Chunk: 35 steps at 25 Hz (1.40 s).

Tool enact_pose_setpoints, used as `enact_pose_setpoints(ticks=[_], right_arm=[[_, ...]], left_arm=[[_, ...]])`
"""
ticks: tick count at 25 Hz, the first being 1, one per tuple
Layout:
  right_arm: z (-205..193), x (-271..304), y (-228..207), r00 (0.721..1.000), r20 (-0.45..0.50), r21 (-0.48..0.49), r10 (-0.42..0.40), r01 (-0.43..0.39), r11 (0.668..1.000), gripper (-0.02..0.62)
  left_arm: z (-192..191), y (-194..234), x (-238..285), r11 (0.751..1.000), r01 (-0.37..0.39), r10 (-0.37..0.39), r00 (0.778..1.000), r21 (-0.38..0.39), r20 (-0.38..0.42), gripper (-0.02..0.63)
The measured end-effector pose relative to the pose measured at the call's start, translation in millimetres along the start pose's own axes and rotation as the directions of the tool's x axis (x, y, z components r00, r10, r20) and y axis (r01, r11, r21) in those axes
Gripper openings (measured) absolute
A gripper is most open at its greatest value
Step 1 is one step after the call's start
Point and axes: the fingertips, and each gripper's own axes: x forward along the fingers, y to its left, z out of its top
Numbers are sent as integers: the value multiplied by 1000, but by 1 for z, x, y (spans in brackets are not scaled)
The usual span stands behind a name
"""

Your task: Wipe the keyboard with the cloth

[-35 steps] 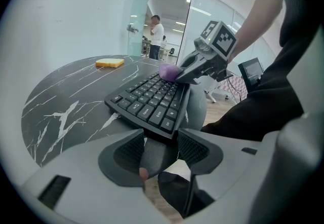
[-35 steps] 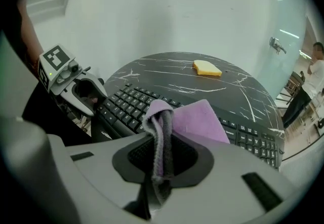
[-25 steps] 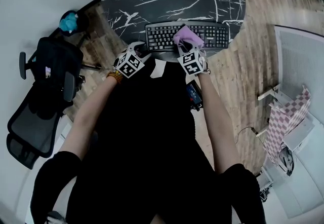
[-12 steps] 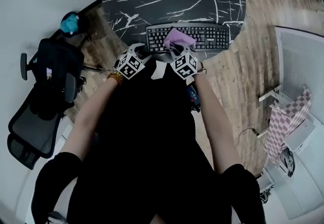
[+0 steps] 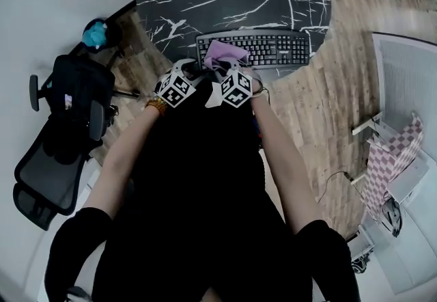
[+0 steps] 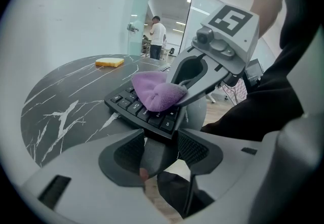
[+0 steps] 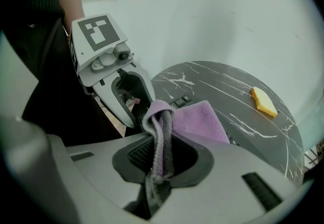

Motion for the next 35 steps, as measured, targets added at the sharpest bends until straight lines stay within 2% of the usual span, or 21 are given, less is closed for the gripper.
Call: enact_pose_setpoints(ticks=[9,15,20,22,23,25,27,29,32,35], right_arm=[[16,8,15,999,15,-53,50,-49,997,71],[30,15,22,995,39,-18,90,-89,996,71],[32,15,20,989,72,80,127,-132,988,71],[36,13,17,978,132,179,161,-183,967,71],[39,10,13,967,183,248,179,-222,943,71],[44,-6,-3,934,303,382,187,-299,874,72],[49,-30,-27,905,402,475,140,-337,813,72],[51,-56,-53,888,457,535,52,-321,782,72],[48,-94,-90,867,488,587,-98,-243,772,72],[41,-134,-119,844,486,620,-227,-150,770,72]], left_arm=[[-1,0,-1,1000,-9,9,1000,-2,-4,210],[2,0,-1,1000,-14,13,1000,-5,-11,210],[2,0,-1,1000,-18,18,1000,-4,-16,210],[2,0,-1,1000,-27,27,999,-9,-18,210],[3,-1,0,1000,-28,27,999,-11,-22,211],[5,-3,2,1000,-22,22,999,-11,-29,212],[6,-3,3,1000,-15,14,999,-14,-36,210],[5,-4,2,1000,3,-4,998,-30,-56,212],[7,-4,-5,998,17,-21,997,-57,-75,218],[29,2,-16,998,-14,13,1000,-65,-6,218]])
